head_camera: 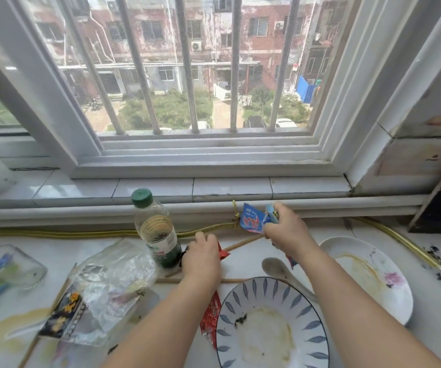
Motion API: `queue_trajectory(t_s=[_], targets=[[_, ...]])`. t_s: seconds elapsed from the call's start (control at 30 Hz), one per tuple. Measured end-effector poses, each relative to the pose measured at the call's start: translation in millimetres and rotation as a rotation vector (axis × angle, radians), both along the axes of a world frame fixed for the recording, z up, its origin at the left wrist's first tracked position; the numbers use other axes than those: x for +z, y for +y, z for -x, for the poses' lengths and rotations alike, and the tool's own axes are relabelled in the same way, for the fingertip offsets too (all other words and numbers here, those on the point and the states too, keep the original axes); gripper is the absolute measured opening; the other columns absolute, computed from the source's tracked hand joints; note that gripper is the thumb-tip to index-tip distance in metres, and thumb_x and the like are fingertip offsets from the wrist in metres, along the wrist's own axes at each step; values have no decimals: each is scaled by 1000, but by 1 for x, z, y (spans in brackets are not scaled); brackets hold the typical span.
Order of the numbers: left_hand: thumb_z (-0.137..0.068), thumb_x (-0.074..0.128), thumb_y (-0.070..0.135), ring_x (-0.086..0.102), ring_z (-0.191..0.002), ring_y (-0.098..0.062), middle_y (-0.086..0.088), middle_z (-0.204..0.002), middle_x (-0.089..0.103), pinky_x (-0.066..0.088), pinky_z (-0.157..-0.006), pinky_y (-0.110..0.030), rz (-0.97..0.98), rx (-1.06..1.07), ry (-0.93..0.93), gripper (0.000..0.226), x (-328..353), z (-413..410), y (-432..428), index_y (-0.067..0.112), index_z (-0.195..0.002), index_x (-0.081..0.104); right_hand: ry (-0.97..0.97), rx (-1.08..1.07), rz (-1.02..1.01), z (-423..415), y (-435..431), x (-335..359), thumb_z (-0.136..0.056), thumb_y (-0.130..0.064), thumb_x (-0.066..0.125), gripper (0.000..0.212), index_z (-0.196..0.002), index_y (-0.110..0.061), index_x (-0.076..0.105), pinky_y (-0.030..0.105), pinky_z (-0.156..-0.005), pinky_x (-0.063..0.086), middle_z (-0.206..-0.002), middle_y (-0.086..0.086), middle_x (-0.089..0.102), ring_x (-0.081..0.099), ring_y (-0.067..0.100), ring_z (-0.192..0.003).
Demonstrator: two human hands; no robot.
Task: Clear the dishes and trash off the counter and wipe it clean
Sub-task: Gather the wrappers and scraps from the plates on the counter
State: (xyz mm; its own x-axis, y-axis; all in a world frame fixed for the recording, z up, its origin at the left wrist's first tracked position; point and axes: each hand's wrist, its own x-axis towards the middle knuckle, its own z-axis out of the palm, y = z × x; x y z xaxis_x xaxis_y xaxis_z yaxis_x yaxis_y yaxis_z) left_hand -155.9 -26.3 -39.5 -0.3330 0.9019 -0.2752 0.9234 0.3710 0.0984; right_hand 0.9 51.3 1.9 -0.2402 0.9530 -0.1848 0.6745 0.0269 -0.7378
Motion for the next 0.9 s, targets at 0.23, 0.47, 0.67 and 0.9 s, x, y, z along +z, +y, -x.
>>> queue_trajectory(t_s=[0.23, 0.47, 0.67, 0.9], targets=[[-92, 47, 2, 54, -110, -24, -5, -118, 53, 44, -79, -33, -111, -96, 29, 26, 12, 6, -8, 13, -115, 51, 22, 69, 66, 5, -16, -4, -86, -24, 52, 7, -89, -18, 54, 32, -61, 39, -79, 2, 59, 51, 21, -73], [-92, 52, 31, 49, -82, -17, 4, -89, 48, 35, -67, -26, -472, 21, -155, 17, 40, 10, -45, 19, -100, 43, -82, 119, 101, 41, -37, -3, -75, -15, 64, 20, -92, -12, 55, 36, -67, 46, -88, 7, 62, 57, 25, -79], [-94, 49, 20, 60, -87, -27, -6, -99, 64, 32, -65, -26, -539, 21, -224, 13, 55, 37, -84, 13, -105, 48, -302, 197, 60, 77, -65, -1, -81, -21, 57, 11, -90, -17, 52, 34, -68, 44, -89, 4, 60, 57, 26, -85], [-88, 47, 9, 56, -85, -37, -15, -94, 59, 39, -68, -38, -640, 224, -394, 24, 56, 86, -116, 9, -111, 41, -775, 325, 32, 119, -112, -6, -88, -21, 50, 25, -112, -17, 54, 29, -73, 43, -113, 4, 60, 57, 24, -103]])
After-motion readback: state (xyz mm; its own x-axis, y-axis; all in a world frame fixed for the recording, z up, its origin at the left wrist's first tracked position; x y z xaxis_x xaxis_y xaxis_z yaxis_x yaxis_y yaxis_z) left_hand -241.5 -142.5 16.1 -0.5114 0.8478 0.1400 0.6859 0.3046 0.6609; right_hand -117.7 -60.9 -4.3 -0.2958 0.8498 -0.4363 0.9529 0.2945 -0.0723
